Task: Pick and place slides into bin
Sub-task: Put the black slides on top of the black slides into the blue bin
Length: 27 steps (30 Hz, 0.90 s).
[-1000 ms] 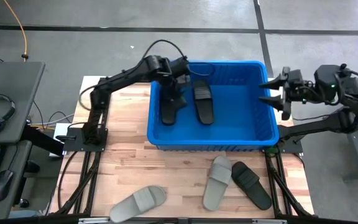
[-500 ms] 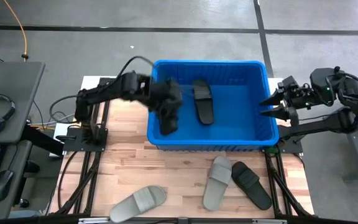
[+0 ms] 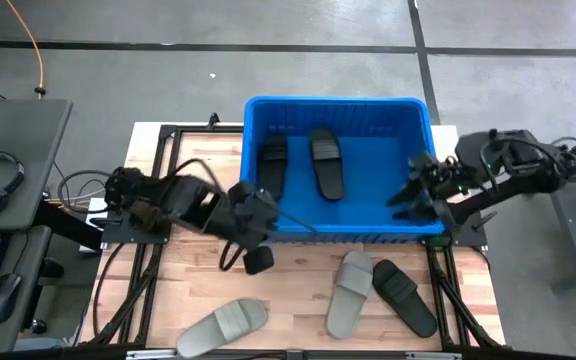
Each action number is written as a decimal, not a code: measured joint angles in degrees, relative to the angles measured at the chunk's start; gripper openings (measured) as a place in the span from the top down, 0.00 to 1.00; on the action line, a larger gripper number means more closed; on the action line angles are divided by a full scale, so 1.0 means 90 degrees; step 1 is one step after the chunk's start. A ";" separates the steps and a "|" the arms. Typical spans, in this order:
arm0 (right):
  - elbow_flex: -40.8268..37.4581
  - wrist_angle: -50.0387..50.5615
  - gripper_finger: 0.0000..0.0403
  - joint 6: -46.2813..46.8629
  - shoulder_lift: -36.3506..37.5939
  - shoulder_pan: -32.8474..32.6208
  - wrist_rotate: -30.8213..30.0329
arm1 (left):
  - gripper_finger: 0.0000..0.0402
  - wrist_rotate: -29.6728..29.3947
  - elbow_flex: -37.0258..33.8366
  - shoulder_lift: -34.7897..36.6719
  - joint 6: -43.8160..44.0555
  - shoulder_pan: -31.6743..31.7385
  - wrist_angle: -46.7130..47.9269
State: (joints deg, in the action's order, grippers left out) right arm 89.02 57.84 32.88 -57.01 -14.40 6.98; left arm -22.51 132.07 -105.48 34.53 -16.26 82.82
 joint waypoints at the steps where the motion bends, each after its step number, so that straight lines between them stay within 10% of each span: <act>1: 0.0005 0.0046 0.58 0.0212 -0.0033 -0.0264 -0.0197 | 0.98 -0.0140 0.0000 0.0014 0.0155 -0.0109 0.0025; 13: 0.0006 0.0882 0.65 0.2733 -0.1106 -0.3942 -0.3061 | 0.98 -0.0962 0.0000 0.0040 0.1248 -0.1028 0.0137; 27: 0.0006 0.0477 0.65 0.4494 -0.2852 -0.4888 -0.1284 | 0.98 -0.1075 0.0000 0.0038 0.1981 -0.1249 0.0067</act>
State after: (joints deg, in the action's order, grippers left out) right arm 89.08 62.13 73.32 -82.68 -58.39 -4.58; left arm -32.18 132.07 -105.14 52.36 -27.51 83.42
